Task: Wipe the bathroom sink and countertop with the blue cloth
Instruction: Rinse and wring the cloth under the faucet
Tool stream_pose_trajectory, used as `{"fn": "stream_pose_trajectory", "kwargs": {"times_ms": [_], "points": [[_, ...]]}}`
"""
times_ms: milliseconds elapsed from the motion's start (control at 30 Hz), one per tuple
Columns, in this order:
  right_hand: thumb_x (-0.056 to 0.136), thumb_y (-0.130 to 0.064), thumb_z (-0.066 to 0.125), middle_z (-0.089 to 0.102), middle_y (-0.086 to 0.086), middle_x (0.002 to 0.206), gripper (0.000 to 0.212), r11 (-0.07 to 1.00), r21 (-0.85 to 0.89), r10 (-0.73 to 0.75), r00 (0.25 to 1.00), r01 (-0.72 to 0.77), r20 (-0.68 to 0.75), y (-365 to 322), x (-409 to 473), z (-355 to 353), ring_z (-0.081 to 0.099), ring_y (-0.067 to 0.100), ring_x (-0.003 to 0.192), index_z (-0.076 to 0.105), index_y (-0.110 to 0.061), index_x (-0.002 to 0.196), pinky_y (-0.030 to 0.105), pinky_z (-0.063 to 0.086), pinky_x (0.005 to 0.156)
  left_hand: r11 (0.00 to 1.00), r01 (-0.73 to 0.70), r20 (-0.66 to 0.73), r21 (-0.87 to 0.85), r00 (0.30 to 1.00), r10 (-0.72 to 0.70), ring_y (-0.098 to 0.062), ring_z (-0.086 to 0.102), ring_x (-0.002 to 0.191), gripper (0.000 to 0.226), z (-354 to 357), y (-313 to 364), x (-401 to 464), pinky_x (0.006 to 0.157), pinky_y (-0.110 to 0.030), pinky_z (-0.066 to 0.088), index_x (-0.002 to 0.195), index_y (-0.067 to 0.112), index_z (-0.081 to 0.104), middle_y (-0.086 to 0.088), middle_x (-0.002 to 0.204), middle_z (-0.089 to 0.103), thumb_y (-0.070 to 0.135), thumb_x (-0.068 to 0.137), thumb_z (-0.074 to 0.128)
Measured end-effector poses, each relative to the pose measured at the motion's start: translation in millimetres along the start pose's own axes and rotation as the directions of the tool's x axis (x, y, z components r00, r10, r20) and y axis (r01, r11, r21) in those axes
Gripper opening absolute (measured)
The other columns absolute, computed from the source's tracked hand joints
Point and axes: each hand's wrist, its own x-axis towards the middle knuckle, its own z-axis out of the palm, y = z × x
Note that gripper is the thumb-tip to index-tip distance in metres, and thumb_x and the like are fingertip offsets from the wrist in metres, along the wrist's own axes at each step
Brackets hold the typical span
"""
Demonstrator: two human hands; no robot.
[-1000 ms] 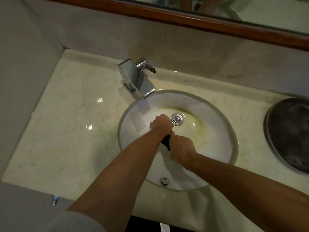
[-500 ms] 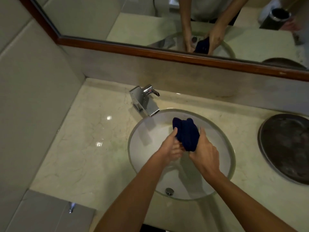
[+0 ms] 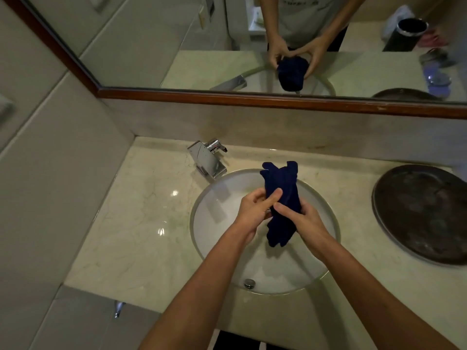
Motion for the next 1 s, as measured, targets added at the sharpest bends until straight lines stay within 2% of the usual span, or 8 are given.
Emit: {"fn": "stream_pose_trajectory", "kwargs": {"times_ms": [267, 367, 533, 633, 767, 867, 933, 1000], "points": [[0.097, -0.023, 0.061, 0.072, 0.006, 0.118, 0.029, 0.912, 0.388, 0.121, 0.991, -0.135, 0.059, -21, -12, -21, 0.067, 0.023, 0.109, 0.067, -0.011, 0.123, 0.04, 0.051, 0.095, 0.987, -0.138, -0.012, 0.08, 0.99, 0.139, -0.021, 0.073, 0.104, 0.034, 11, 14, -19, 0.089, -0.038, 0.06, 0.124, 0.009, 0.063, -0.003, 0.112, 0.076, 0.033, 0.1, 0.063], [0.094, -0.013, 0.068, 0.075, 0.002, 0.117, 0.027, 0.972, 0.234, 0.014, 1.0, -0.01, -0.016, -28, -15, -21, 0.071, 0.018, 0.109, 0.066, -0.013, 0.121, 0.035, 0.054, 0.09, 0.986, -0.14, -0.014, 0.085, 0.99, 0.142, -0.022, 0.073, 0.104, 0.033, 17, 17, -20, 0.091, -0.041, 0.06, 0.126, 0.013, 0.062, -0.004, 0.113, 0.076, 0.035, 0.101, 0.061], [0.08, -0.006, 0.084, 0.076, -0.011, 0.088, 0.028, 0.964, -0.117, -0.257, 0.945, 0.237, -0.201, -38, -21, -26, 0.073, 0.002, 0.084, 0.066, -0.011, 0.101, 0.018, 0.057, 0.07, 0.931, -0.194, -0.098, 0.31, 0.967, 0.234, -0.015, 0.071, 0.088, 0.025, 26, 23, -15, 0.073, -0.027, 0.058, 0.109, 0.012, 0.064, -0.005, 0.1, 0.074, 0.035, 0.1, 0.063], [0.082, -0.001, 0.08, 0.076, -0.009, 0.085, 0.027, 0.949, -0.138, -0.308, 0.931, 0.285, -0.196, -42, -24, -30, 0.073, 0.006, 0.082, 0.065, -0.01, 0.103, 0.018, 0.057, 0.067, 0.921, -0.164, -0.116, 0.354, 0.969, 0.217, -0.007, 0.067, 0.08, 0.02, 28, 24, -16, 0.073, -0.024, 0.053, 0.095, 0.014, 0.066, -0.001, 0.09, 0.072, 0.033, 0.099, 0.065], [0.088, 0.003, 0.06, 0.074, 0.006, 0.104, 0.024, 0.956, 0.229, -0.15, 0.975, 0.184, -0.161, -44, -9, -53, 0.069, 0.026, 0.102, 0.064, -0.007, 0.109, 0.033, 0.054, 0.087, 0.95, -0.184, 0.028, 0.252, 0.983, 0.182, -0.009, 0.068, 0.095, 0.023, 30, 32, -34, 0.089, -0.024, 0.05, 0.098, 0.006, 0.073, -0.005, 0.103, 0.074, 0.027, 0.097, 0.066], [0.082, -0.006, 0.049, 0.063, 0.012, 0.11, 0.025, 0.761, 0.649, 0.027, 0.999, -0.004, -0.026, -40, 2, -69, 0.058, 0.029, 0.104, 0.063, -0.009, 0.103, 0.041, 0.043, 0.104, 0.941, -0.257, 0.28, 0.219, 0.941, 0.192, -0.012, 0.065, 0.115, 0.023, 41, 41, -49, 0.096, -0.022, 0.05, 0.116, 0.005, 0.074, 0.001, 0.122, 0.071, 0.01, 0.1, 0.058], [0.083, -0.02, 0.054, 0.064, 0.011, 0.099, 0.02, 0.681, 0.728, 0.1, 0.995, -0.078, 0.013, -40, 2, -74, 0.061, 0.025, 0.091, 0.066, -0.012, 0.096, 0.037, 0.046, 0.094, 0.895, -0.34, 0.333, 0.288, 0.912, 0.239, -0.014, 0.065, 0.116, 0.028, 49, 43, -54, 0.098, -0.026, 0.052, 0.117, 0.01, 0.074, 0.004, 0.123, 0.07, 0.0, 0.098, 0.057], [0.091, -0.03, 0.05, 0.062, 0.004, 0.081, 0.021, 0.644, 0.759, 0.049, 0.995, -0.094, 0.082, -36, 1, -77, 0.058, 0.02, 0.076, 0.063, -0.016, 0.083, 0.033, 0.047, 0.078, 0.821, -0.405, 0.204, 0.403, 0.914, 0.35, -0.012, 0.069, 0.104, 0.03, 54, 46, -55, 0.092, -0.032, 0.058, 0.114, 0.016, 0.077, 0.007, 0.113, 0.072, 0.001, 0.096, 0.059]]}}
